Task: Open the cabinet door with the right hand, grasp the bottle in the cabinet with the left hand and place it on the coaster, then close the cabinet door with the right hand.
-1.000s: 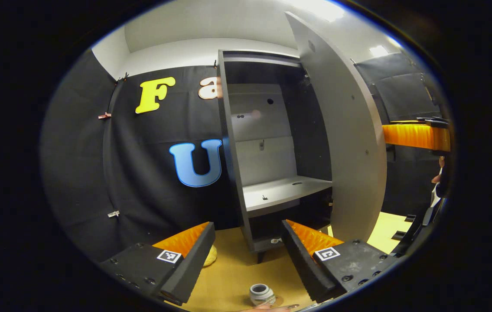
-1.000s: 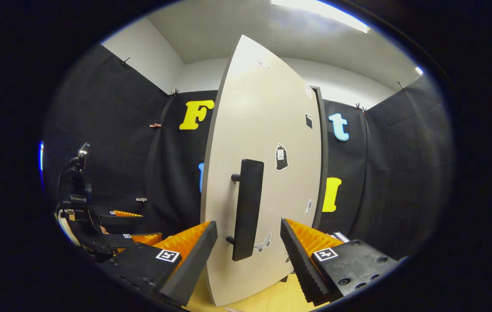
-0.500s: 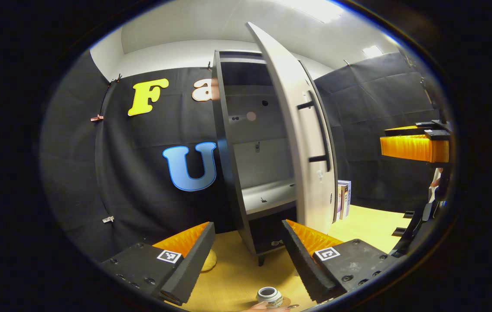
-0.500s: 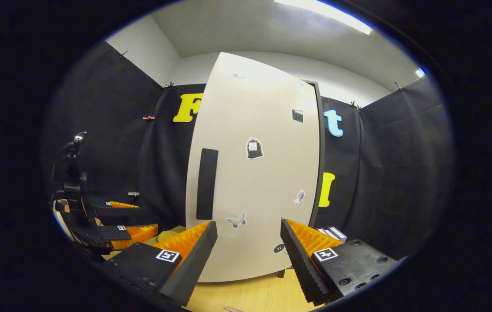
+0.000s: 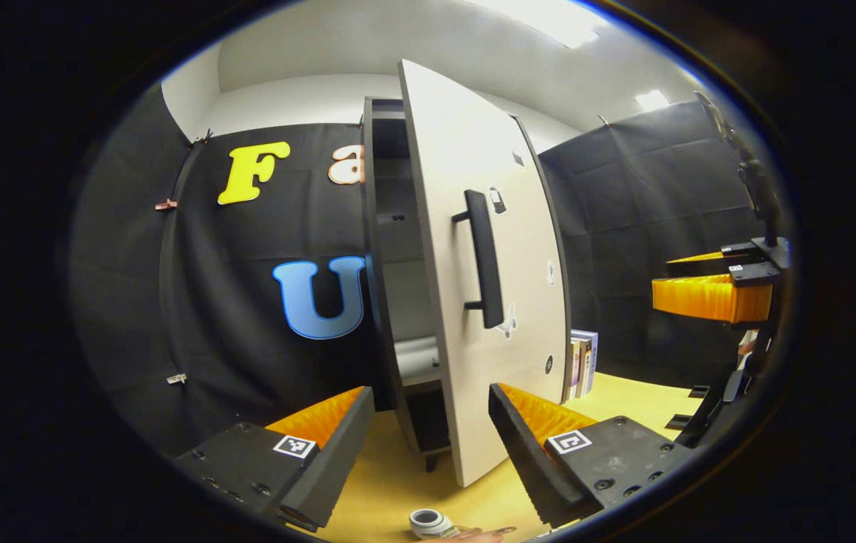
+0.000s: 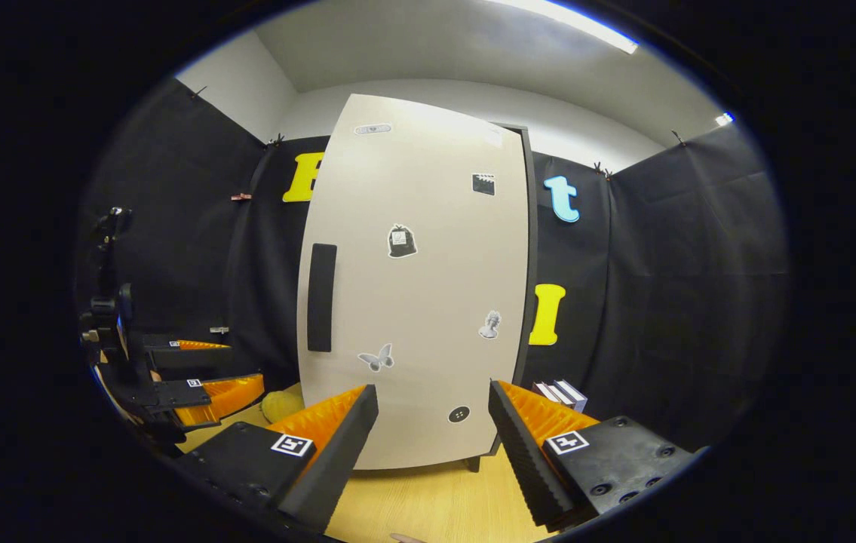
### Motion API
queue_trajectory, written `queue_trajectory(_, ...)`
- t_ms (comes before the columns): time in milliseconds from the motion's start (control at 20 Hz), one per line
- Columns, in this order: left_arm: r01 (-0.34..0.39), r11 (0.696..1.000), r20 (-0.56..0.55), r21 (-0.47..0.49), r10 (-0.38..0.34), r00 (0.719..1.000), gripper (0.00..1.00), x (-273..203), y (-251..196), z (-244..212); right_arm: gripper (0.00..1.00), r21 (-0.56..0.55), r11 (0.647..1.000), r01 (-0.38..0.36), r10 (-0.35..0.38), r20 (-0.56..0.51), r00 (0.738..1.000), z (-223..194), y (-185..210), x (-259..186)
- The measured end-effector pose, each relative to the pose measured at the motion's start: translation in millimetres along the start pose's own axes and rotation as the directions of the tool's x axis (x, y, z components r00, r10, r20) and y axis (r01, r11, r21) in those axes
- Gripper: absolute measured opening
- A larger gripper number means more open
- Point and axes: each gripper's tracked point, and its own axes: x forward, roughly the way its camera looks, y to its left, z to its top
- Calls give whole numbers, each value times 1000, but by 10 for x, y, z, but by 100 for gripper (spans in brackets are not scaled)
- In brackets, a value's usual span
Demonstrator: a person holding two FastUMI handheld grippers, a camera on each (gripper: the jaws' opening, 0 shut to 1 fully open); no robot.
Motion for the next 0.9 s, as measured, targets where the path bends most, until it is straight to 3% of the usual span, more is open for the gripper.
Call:
queue_trajectory(600, 29, 999, 39, -33, -28, 999, 96, 111, -313, 147, 98, 5, 999, 43, -43, -38, 998, -62, -301, -93)
queue_trajectory(900, 58, 997, 8, -60, -58, 998, 96, 196, -457, 89, 97, 14, 996, 84, -83, -53, 995, -84, -455, -90)
